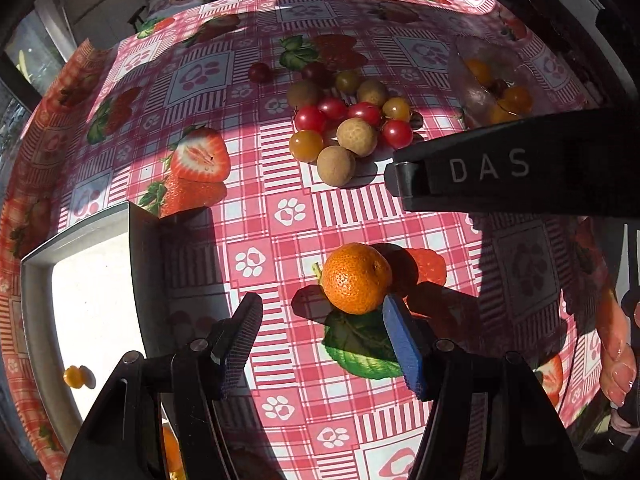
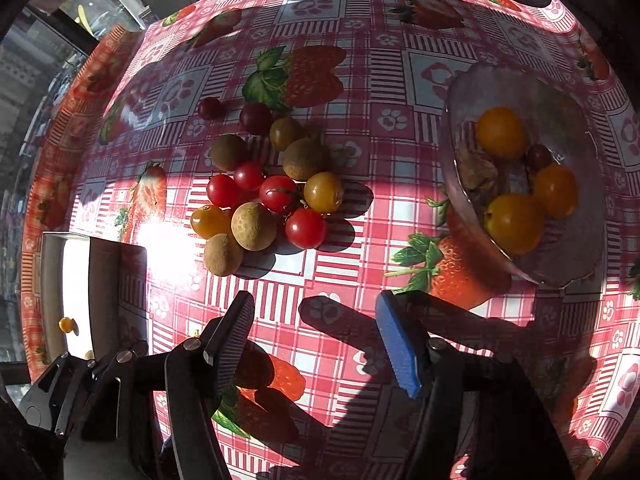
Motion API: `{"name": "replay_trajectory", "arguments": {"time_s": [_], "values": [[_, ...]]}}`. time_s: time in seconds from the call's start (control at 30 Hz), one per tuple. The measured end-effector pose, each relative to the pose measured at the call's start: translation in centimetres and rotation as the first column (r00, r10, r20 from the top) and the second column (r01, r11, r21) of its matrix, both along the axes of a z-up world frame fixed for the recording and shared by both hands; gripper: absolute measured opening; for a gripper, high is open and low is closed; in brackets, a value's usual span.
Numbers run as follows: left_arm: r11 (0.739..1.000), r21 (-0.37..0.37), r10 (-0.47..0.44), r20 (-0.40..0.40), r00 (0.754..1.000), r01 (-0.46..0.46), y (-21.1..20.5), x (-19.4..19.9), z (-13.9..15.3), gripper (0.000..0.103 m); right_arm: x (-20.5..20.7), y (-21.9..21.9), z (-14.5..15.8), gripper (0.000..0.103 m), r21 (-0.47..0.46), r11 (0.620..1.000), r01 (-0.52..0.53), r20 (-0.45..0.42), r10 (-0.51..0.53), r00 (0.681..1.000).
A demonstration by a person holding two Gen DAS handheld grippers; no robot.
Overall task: Organize fruits
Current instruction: 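Grasp a tangerine with the left tool while the right tool grasps a red cherry tomato, then lift the tangerine with the left tool while the right tool lifts the red tomato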
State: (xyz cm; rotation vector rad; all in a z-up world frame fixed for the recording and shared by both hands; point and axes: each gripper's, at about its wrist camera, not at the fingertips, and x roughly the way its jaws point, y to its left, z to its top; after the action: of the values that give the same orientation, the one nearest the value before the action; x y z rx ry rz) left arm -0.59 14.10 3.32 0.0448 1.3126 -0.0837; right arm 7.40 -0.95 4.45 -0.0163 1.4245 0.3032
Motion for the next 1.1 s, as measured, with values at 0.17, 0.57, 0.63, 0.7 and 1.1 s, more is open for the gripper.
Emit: {"name": "replay_trajectory", "arguments": {"time_s": [0.17,0.57,0.63,0.7,1.1], "values": [[1.000,0.015,-0.007,0.009,1.000,0.007,-1.0,1.0,-0.2,0.064,1.3,0.9,-0.6,0.061,-0.016,0.999,-0.033,0.022,0.034,0.999],[0.998,-0.051,0.045,-0.012,0.999,-0.046,-0.5,3.1,-1.2,0.043,2.3,1.4,-0.4,0.024,0.009,0.999,-0.054,0.023,0.054,0.998],[0.997,-0.059,0.044,-0.018,0.999,-0.045,-0.4,2.9,-1.3,0.037,1.5,0.5,-0.2,0.024,0.017,0.999,-0.042,0.016,0.041,0.999],[0.997,-0.066,0.042,-0.021,0.999,-0.043,-0.1,2.3,-1.4,0.037,0.6,-0.1,-0.2,0.024,0.028,0.999,-0.028,0.005,0.028,1.000],[0.987,-0.144,0.066,-0.076,0.995,-0.076,1.5,-1.2,-1.5,0.037,-6.8,-3.1,-0.3,0.024,0.099,0.993,0.068,-0.085,-0.059,0.995]]}}
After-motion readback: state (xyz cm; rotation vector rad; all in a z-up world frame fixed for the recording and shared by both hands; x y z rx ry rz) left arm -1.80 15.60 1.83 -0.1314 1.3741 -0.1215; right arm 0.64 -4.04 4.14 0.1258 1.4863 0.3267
